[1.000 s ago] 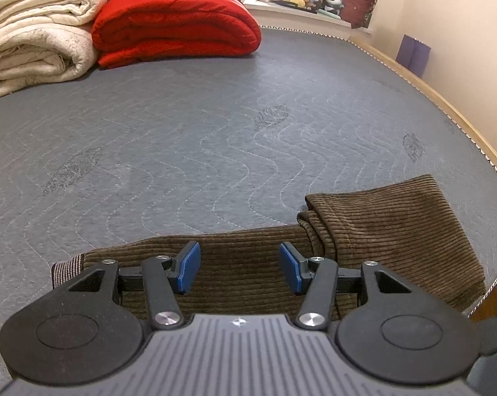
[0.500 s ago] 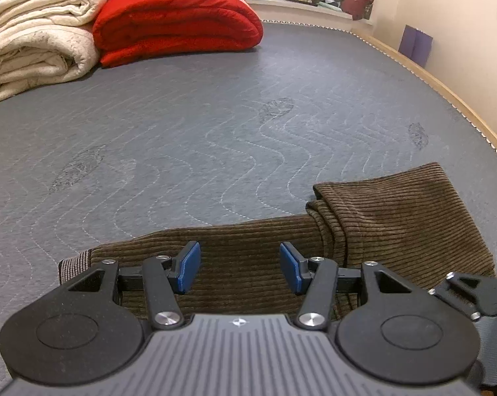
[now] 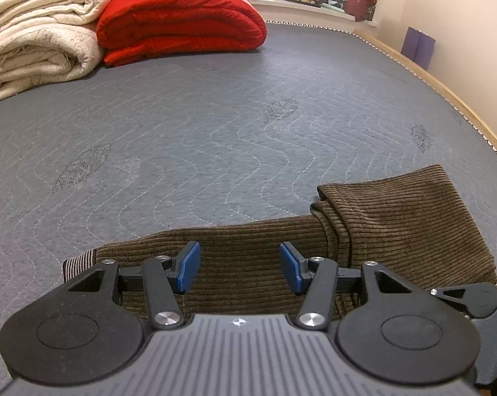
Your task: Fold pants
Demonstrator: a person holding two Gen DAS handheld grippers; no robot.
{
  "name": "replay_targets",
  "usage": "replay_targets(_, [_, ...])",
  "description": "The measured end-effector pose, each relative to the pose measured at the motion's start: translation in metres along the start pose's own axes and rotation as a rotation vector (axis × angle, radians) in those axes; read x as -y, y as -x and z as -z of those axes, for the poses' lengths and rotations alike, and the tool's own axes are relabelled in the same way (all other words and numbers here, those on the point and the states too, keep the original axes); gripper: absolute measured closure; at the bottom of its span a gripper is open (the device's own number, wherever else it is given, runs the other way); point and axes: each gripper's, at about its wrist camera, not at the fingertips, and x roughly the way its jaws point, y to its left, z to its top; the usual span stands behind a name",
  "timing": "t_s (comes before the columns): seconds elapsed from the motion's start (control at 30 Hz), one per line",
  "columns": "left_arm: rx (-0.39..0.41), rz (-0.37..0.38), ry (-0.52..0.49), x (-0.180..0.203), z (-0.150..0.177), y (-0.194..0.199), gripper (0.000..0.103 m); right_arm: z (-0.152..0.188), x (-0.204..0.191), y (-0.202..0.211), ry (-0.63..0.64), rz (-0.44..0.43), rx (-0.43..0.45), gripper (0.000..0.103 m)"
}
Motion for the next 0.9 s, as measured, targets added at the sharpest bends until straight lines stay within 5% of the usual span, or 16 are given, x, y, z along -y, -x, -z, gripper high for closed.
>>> replay_targets(0.03, [0.002,0.001,0.002,0.0,0.0,0.0,0.044,-0.001,0.003,0.005,-0.011,-0.001,0.015,0.092])
replay_targets(0.23, [0.011,0.009,-0.002,0.0,0.001,0.003,0.044,-0.006,0.014,0.059,-0.086,-0.04,0.184,0.093])
replay_targets(0.37, [0.009,0.014,-0.014,0.003,0.0,0.002,0.044,0.006,0.002,0.053,-0.028,-0.09,0.112,0.092])
replay_targets(0.5, [0.005,0.015,-0.021,0.007,0.0,0.001,0.044,0.011,-0.01,0.031,0.037,-0.046,0.054,0.082])
replay_targets(0.63, [0.006,0.017,-0.033,0.008,0.0,-0.001,0.044,0.011,-0.014,0.026,0.045,0.006,0.047,0.046])
replay_targets(0.9, [0.004,0.012,-0.026,0.007,0.0,0.0,0.044,0.005,-0.01,0.019,0.009,-0.031,0.047,0.045])
